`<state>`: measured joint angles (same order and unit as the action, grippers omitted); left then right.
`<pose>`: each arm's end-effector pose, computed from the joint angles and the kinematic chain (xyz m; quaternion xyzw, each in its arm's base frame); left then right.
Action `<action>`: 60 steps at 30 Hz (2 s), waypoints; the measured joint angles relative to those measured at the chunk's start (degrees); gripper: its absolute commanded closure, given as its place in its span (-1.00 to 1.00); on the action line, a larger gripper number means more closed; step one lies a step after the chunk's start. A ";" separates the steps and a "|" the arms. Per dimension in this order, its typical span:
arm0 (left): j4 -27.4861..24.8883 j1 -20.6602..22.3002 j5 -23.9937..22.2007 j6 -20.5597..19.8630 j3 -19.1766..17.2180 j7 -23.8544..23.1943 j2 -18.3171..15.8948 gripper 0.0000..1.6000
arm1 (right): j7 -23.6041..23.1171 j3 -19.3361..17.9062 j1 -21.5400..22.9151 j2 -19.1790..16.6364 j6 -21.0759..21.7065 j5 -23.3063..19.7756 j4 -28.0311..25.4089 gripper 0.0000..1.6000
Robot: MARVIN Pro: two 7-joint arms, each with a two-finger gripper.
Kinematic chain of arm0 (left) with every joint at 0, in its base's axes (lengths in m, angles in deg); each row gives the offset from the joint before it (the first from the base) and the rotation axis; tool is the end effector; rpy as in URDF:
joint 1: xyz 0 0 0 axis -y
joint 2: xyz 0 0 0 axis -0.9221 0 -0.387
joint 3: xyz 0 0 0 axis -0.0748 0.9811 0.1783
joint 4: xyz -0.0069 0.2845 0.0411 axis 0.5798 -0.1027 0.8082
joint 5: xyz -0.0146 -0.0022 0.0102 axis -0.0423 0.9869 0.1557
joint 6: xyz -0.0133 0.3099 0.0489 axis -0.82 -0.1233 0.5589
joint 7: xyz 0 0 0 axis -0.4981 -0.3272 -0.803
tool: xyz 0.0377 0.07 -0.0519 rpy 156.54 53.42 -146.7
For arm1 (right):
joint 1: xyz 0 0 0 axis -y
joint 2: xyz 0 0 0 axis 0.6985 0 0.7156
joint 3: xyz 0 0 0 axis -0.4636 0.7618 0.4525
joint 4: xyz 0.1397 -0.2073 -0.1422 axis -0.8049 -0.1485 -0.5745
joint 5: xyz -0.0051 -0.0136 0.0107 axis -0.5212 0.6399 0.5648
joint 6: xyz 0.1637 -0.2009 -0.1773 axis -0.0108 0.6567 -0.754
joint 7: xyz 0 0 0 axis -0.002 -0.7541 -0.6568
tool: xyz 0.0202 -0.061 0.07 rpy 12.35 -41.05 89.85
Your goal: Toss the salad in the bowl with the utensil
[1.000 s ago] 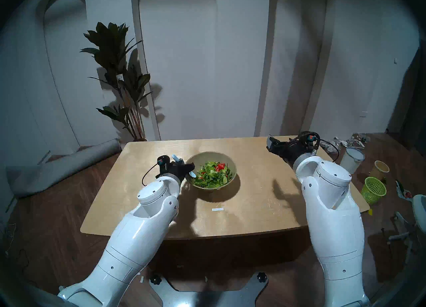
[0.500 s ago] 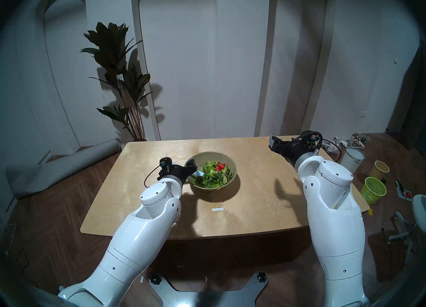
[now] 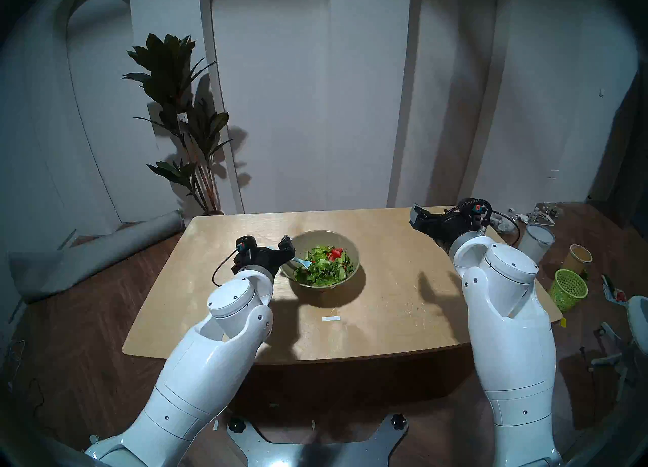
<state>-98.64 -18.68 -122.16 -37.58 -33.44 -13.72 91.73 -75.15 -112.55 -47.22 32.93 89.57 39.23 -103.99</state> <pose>0.4109 -0.0949 -0.2622 0.7689 0.1236 0.6192 0.1005 0.3981 -0.0960 -0.1732 -0.7463 0.0603 -0.6589 0.0722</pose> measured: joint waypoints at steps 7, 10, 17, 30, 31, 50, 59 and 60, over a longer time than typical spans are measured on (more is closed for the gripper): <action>-5.54 -2.78 0.70 2.86 -0.33 -3.05 -2.89 -1.00 | -0.73 1.01 0.05 -0.71 0.05 0.33 -0.39 -1.00; -6.92 -4.21 2.28 5.35 -0.26 -5.18 -4.64 -1.00 | -1.22 1.89 0.06 -1.19 0.05 0.87 -0.56 -1.00; -6.67 -7.40 7.56 11.69 -0.64 -8.94 -7.92 -1.00 | -3.78 3.82 0.27 -3.44 -1.21 2.96 0.40 -1.00; 0.22 -8.00 10.72 19.97 -1.23 -10.95 -9.10 -1.00 | -16.03 2.48 3.80 -6.47 -12.01 2.71 14.03 -1.00; 0.33 -7.97 10.77 20.09 -1.22 -10.95 -9.04 -1.00 | -16.29 2.50 3.93 -6.50 -12.36 2.68 14.32 -1.00; 2.69 -5.05 13.72 22.53 -1.03 -8.52 -6.40 -1.00 | -18.76 2.88 4.60 -6.94 -15.41 2.91 14.01 -1.00; 2.94 -4.69 14.21 22.83 -0.81 -8.08 -6.09 -1.00 | -18.77 2.79 4.46 -6.94 -15.41 3.26 13.82 -1.00; 2.96 -4.67 14.24 22.85 -0.79 -8.08 -6.07 -1.00 | -18.77 2.79 4.45 -6.94 -15.41 3.28 13.81 -1.00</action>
<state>-95.68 -23.35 -107.92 -14.72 -34.23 -21.80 85.66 -93.91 -109.76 -42.77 25.99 74.16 42.51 -90.18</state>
